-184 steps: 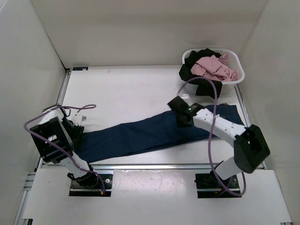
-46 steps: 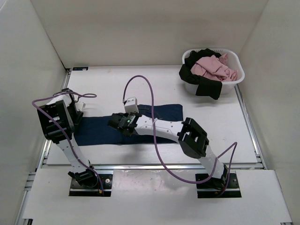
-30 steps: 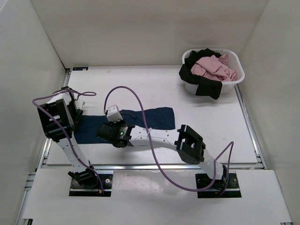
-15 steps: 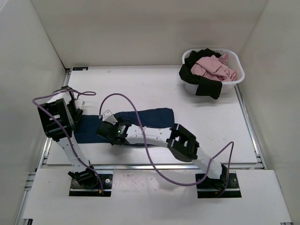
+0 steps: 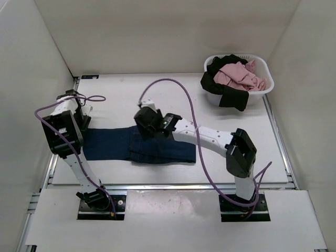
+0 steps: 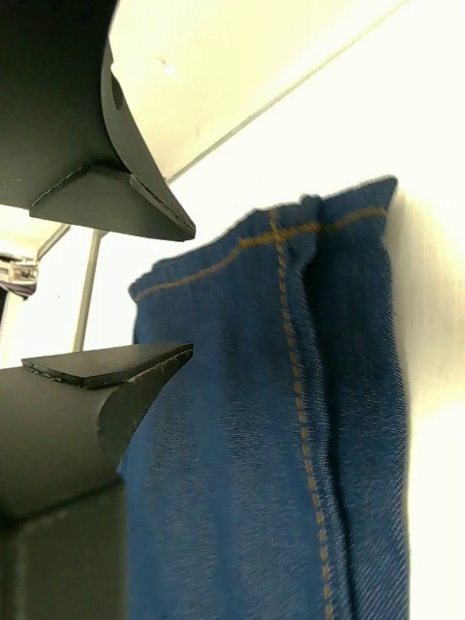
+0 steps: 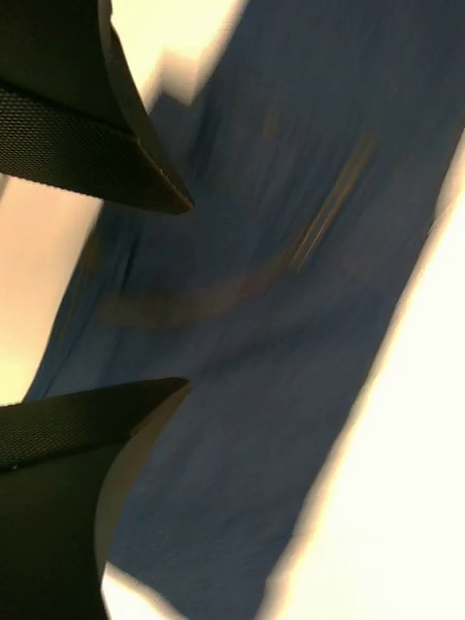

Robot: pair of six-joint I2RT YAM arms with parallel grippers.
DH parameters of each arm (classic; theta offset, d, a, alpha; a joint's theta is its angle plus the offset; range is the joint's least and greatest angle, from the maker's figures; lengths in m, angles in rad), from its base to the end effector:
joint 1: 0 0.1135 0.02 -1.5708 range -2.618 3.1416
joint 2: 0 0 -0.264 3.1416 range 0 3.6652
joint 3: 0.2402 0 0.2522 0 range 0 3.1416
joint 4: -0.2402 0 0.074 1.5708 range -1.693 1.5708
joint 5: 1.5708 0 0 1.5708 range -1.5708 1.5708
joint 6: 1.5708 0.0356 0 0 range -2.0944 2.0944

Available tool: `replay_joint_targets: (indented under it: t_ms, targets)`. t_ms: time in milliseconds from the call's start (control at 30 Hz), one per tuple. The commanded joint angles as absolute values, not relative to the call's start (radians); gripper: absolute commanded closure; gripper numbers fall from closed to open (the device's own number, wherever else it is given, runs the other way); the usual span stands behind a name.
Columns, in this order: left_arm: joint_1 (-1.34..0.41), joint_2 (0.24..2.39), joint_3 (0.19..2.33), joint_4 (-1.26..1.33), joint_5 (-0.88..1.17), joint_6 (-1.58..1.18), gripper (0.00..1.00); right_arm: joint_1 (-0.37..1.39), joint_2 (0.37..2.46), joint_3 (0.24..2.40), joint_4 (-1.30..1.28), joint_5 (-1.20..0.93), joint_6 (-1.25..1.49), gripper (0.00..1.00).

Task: Fold and stack the trousers
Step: Fold the trousers

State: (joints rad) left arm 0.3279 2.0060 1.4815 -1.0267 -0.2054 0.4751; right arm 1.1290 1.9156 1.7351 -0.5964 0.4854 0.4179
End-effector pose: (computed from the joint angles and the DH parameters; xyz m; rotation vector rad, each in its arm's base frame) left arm 0.3532 0.1278 0.1733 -0.2223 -3.0564 -0.3024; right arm 0.2015 0.3872 0.3031 -0.5619 2.1812 0.2592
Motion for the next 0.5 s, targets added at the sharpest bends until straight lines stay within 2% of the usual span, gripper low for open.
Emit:
replay_joint_targets:
  t_ms: [0, 67, 100, 133, 233, 333, 367, 467]
  targets:
    - [0.322, 1.913, 1.558, -1.077, -0.213, 0.486, 0.42, 1.039, 1.879, 1.579, -0.740, 0.456, 0.563, 0.26]
    - [0.322, 1.896, 1.613, -1.116, -0.203, 0.486, 0.42, 0.924, 1.728, 1.429, -0.613, 0.362, 0.665, 0.22]
    - [0.322, 1.881, 1.637, -1.133, -0.190, 0.486, 0.42, 0.882, 1.673, 1.264, -0.556, 0.312, 0.692, 0.20]
    - [0.313, 1.872, 1.658, -1.152, -0.166, 0.486, 0.42, 0.840, 1.622, 1.188, -0.501, 0.263, 0.715, 0.16]
    - [0.279, 1.849, 1.776, -1.271, 0.032, 0.511, 0.42, 0.677, 1.484, 0.989, -0.333, 0.069, 0.732, 0.13]
    - [0.155, 1.804, 1.832, -1.316, 0.213, 0.531, 0.42, 0.652, 1.422, 0.959, -0.339, 0.035, 0.629, 0.10]
    - [0.062, 1.790, 1.832, -1.316, 0.283, 0.561, 0.42, 0.652, 1.413, 0.945, -0.351, 0.054, 0.618, 0.10]
    - [-0.084, 1.778, 1.832, -1.316, 0.342, 0.561, 0.42, 0.577, 1.410, 0.895, -0.307, -0.007, 0.609, 0.07]
